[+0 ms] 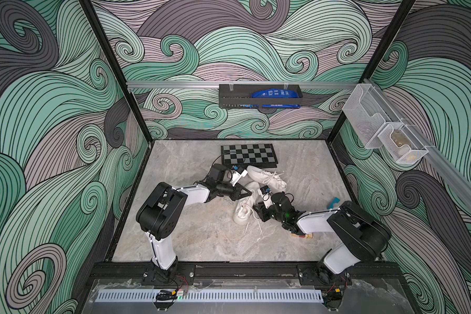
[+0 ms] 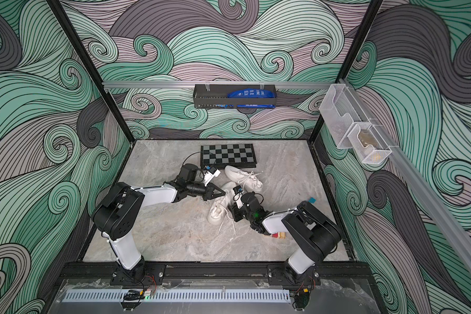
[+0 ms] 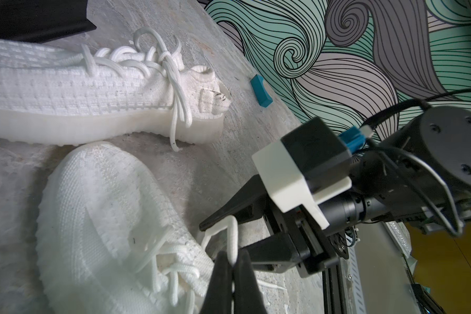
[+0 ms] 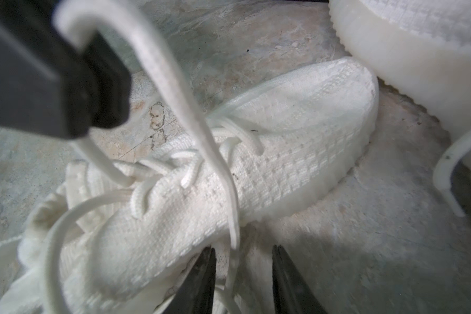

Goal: Tie the shoes
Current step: Cross the shoelace with the shoelace.

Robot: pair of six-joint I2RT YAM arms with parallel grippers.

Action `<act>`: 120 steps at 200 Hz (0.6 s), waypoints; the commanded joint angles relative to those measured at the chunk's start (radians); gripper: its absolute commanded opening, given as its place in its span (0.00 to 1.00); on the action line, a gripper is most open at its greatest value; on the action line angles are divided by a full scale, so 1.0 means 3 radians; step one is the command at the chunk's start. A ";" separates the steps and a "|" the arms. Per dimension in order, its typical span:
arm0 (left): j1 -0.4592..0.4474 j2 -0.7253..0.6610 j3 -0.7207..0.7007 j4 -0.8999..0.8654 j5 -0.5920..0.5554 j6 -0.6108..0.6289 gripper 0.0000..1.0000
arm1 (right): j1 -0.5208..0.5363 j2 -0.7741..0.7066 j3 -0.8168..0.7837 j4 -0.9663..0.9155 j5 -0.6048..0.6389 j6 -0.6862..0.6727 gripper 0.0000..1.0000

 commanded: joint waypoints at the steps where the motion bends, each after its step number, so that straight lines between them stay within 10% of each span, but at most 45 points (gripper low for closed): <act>1: 0.0015 -0.0095 -0.0008 0.0029 0.0077 -0.0013 0.00 | 0.0001 0.0110 0.0068 0.0098 -0.0059 -0.0049 0.35; 44: 0.0018 -0.0134 0.0007 -0.0121 0.0012 0.0105 0.00 | -0.0003 0.0012 0.0088 -0.0002 0.0135 -0.0089 0.04; 83: 0.0020 -0.0123 0.0079 -0.0261 -0.0031 0.0236 0.59 | -0.0032 -0.0547 0.0261 -0.0605 0.0463 -0.0258 0.00; 120: 0.0015 -0.0062 0.0227 -0.0324 0.0092 0.0315 0.69 | -0.0053 -0.0963 0.0557 -0.1094 0.0579 -0.0480 0.00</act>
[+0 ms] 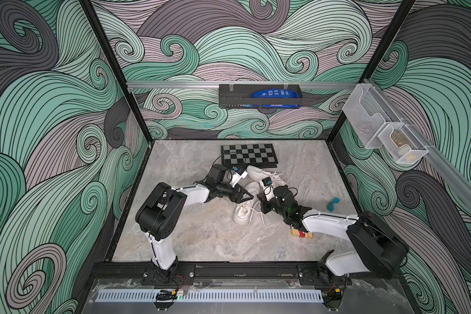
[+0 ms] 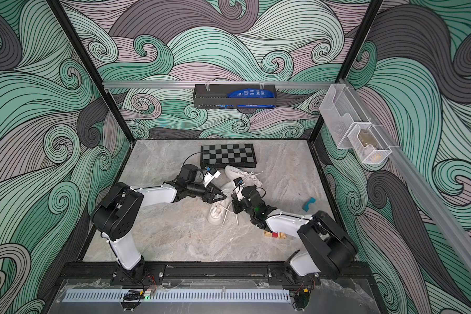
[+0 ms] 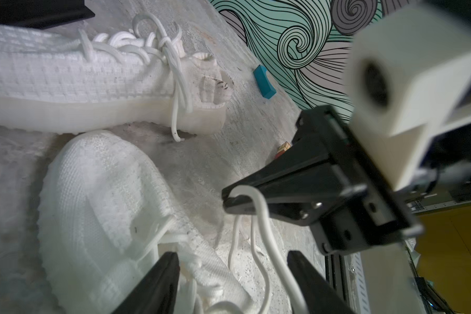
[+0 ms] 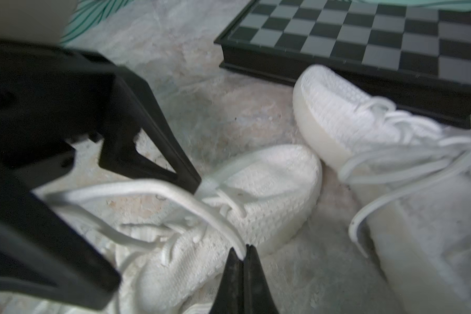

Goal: Tie the shoes
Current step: Cross the shoelace with the shoelace.

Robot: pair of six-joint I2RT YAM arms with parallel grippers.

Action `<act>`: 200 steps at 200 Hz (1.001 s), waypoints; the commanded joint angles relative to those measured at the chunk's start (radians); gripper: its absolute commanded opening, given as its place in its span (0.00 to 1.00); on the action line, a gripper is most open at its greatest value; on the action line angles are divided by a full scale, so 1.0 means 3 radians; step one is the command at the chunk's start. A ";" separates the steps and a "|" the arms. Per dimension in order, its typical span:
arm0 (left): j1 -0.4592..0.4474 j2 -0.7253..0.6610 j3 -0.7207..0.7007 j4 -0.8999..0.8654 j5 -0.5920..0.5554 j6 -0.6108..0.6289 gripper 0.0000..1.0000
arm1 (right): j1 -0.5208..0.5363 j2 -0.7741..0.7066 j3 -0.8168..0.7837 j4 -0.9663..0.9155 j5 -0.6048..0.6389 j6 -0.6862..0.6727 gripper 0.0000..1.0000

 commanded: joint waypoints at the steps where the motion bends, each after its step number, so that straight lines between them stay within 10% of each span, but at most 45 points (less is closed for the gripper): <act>1: 0.0017 -0.0039 0.0195 -0.0092 0.0129 0.0124 0.69 | -0.0030 -0.0182 0.0222 -0.0439 0.0170 -0.0208 0.00; 106: -0.0061 0.0406 0.0506 -0.0057 0.1003 -0.0107 0.64 | -0.0163 -0.0187 0.1187 -0.1035 0.0075 -0.0490 0.02; 170: 0.0010 0.0175 0.0013 0.0406 0.0994 -0.0497 0.09 | -0.0478 0.0405 0.1399 -0.1165 -0.0139 -0.0348 0.03; 200: 0.0047 0.0120 -0.0077 0.0715 0.0859 -0.0822 0.00 | -0.0570 0.0552 0.1288 -0.1270 -0.0171 -0.0076 0.52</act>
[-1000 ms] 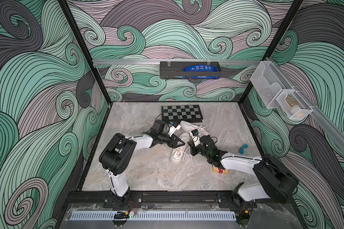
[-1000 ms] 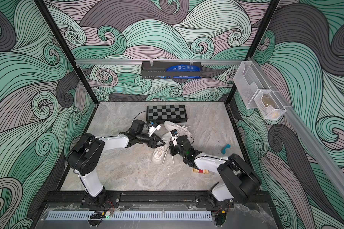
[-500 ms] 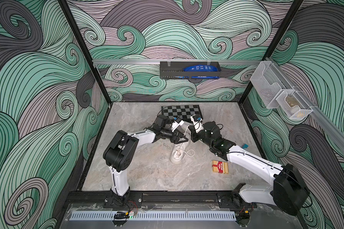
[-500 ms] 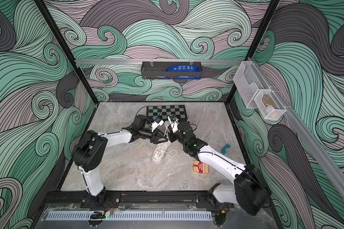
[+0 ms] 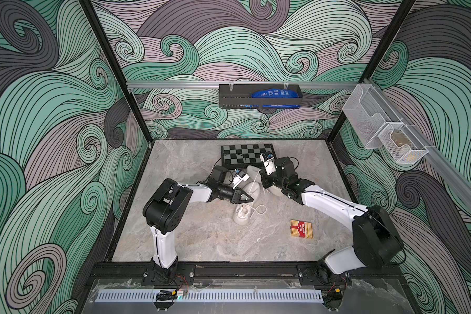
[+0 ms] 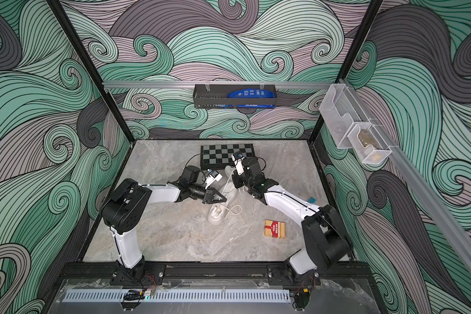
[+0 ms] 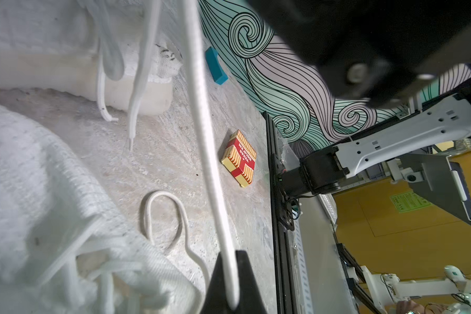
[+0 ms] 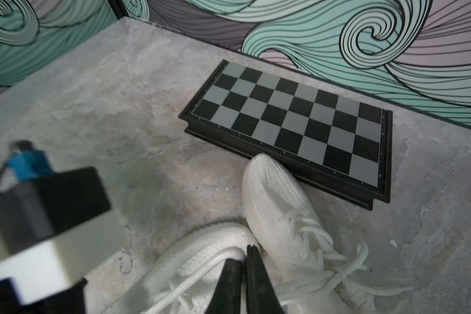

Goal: Tie the shoes
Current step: Cross the shoelace with the shoelace.

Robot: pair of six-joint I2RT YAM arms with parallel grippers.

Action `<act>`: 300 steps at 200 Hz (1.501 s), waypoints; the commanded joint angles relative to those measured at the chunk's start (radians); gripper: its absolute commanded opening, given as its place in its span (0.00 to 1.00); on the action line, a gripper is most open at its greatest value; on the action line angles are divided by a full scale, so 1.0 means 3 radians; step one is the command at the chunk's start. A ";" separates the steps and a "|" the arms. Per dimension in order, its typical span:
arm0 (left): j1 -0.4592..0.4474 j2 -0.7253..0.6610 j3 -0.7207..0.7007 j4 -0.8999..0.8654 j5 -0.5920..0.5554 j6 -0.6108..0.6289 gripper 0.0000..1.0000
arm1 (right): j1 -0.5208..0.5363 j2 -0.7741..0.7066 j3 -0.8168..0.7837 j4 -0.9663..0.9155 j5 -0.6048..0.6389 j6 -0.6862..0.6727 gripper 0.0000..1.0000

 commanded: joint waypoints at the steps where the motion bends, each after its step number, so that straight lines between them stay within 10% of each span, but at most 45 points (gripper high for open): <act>1: 0.0025 -0.0163 -0.0032 0.0352 -0.0001 -0.0324 0.00 | -0.0081 0.0037 -0.0064 -0.0087 -0.0064 0.0260 0.53; 41: 0.0062 -0.0185 -0.0055 0.0388 -0.0095 -0.0434 0.00 | -0.0124 -0.0021 -0.0497 -0.0182 -0.0248 0.0580 0.73; 114: 0.0067 -0.0218 -0.0005 0.0091 -0.0174 -0.0260 0.00 | 0.0043 -0.0110 -0.0828 -0.0224 -0.0577 0.0288 0.45; 300: 0.0077 -0.0181 0.0052 -0.0152 -0.0226 -0.0108 0.00 | 0.0278 0.0515 -0.0421 -0.0505 -0.0729 0.0139 0.36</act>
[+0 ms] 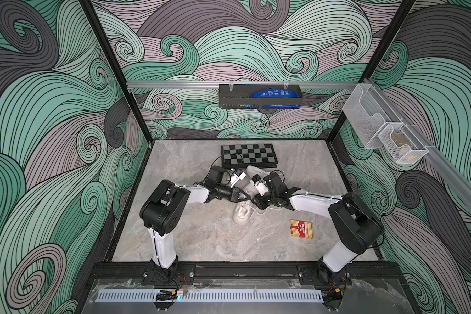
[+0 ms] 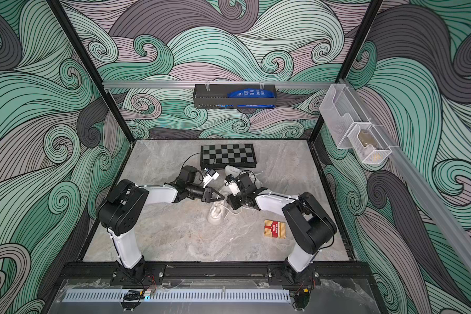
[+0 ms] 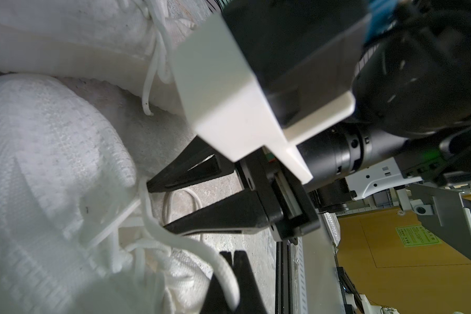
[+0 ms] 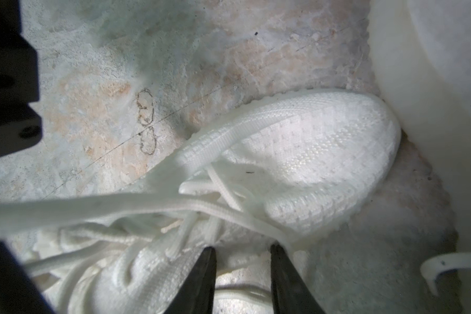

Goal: Tie the shoes
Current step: Cross the shoelace with the shoelace.

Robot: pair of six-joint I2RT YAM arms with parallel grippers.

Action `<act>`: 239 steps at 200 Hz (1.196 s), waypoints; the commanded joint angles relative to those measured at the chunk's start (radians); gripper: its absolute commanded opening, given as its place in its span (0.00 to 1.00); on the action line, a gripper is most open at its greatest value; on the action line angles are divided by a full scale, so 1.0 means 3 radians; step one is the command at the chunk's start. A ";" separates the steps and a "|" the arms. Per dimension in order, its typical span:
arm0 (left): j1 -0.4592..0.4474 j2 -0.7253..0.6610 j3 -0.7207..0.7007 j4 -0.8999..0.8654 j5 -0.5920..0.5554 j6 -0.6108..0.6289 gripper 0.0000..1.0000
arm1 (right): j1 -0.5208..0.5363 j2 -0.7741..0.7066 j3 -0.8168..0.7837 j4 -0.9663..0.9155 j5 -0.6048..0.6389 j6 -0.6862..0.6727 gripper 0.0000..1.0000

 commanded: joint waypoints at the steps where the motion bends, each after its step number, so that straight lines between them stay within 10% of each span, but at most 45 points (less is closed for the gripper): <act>1: 0.0021 -0.0100 0.0104 -0.0094 0.0008 0.0094 0.00 | 0.0012 0.0058 -0.0065 -0.0224 -0.0057 0.0161 0.36; 160: 0.0037 -0.0129 0.0124 -0.0166 -0.0085 0.0161 0.00 | -0.0060 -0.0120 -0.0177 -0.0213 -0.0089 0.0364 0.27; 239: 0.0043 -0.0118 0.0134 -0.0199 -0.0080 0.0174 0.00 | -0.0096 0.0135 -0.0063 -0.0221 -0.0048 0.0328 0.37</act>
